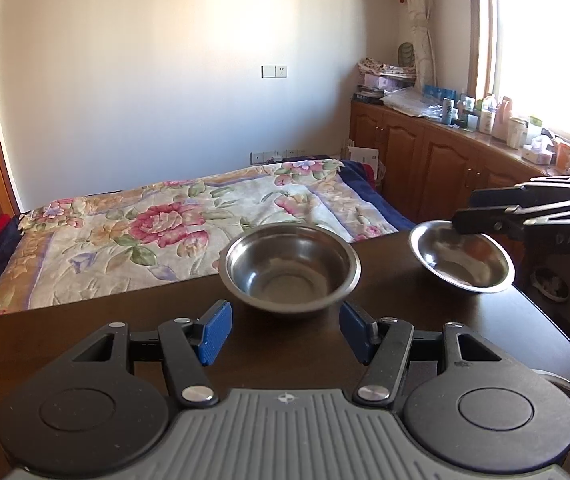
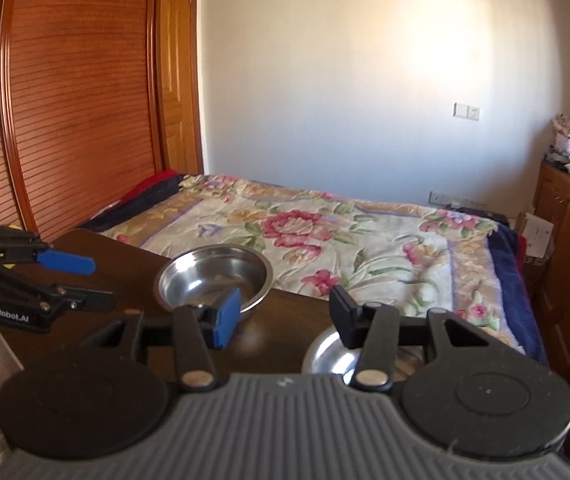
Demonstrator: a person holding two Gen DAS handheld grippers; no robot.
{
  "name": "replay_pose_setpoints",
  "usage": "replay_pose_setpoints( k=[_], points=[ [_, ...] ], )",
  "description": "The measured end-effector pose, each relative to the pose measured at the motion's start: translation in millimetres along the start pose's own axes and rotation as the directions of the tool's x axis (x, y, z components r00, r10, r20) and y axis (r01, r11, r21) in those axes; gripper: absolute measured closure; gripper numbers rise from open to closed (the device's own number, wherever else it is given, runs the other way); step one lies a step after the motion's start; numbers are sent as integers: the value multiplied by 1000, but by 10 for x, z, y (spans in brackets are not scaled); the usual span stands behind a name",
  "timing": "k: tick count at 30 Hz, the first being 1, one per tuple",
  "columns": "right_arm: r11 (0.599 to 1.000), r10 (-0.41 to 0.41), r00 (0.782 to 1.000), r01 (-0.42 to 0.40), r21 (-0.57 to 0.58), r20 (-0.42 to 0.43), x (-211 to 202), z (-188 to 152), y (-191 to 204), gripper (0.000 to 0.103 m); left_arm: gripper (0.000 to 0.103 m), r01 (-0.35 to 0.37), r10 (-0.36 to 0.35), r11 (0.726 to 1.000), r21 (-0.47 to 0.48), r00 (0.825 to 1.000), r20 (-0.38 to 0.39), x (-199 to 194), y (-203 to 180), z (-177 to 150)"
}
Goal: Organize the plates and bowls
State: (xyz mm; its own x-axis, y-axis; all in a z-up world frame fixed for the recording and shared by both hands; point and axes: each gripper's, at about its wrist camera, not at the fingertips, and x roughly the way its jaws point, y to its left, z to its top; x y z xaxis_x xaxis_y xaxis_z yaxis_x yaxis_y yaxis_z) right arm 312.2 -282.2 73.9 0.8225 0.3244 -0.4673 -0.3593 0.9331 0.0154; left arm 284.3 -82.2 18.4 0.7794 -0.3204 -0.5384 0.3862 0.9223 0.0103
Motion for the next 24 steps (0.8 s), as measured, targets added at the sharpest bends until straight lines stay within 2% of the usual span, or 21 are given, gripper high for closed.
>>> replay_pose_setpoints(
  k=[9,12,24],
  points=[
    [997,73,993,-70,29,-94,515,27,34,55,40,4,-6,999,-42,999,-35,422,230,81],
    [995,91,989,-86,52,-120,620,42,44,57,44,3,-5,999,-49,999,-37,532,282,108],
    [988,117,971,-92,123,-211,939,67,10,58,51,13,-21,995,-95,997,-77,834,415,172]
  ],
)
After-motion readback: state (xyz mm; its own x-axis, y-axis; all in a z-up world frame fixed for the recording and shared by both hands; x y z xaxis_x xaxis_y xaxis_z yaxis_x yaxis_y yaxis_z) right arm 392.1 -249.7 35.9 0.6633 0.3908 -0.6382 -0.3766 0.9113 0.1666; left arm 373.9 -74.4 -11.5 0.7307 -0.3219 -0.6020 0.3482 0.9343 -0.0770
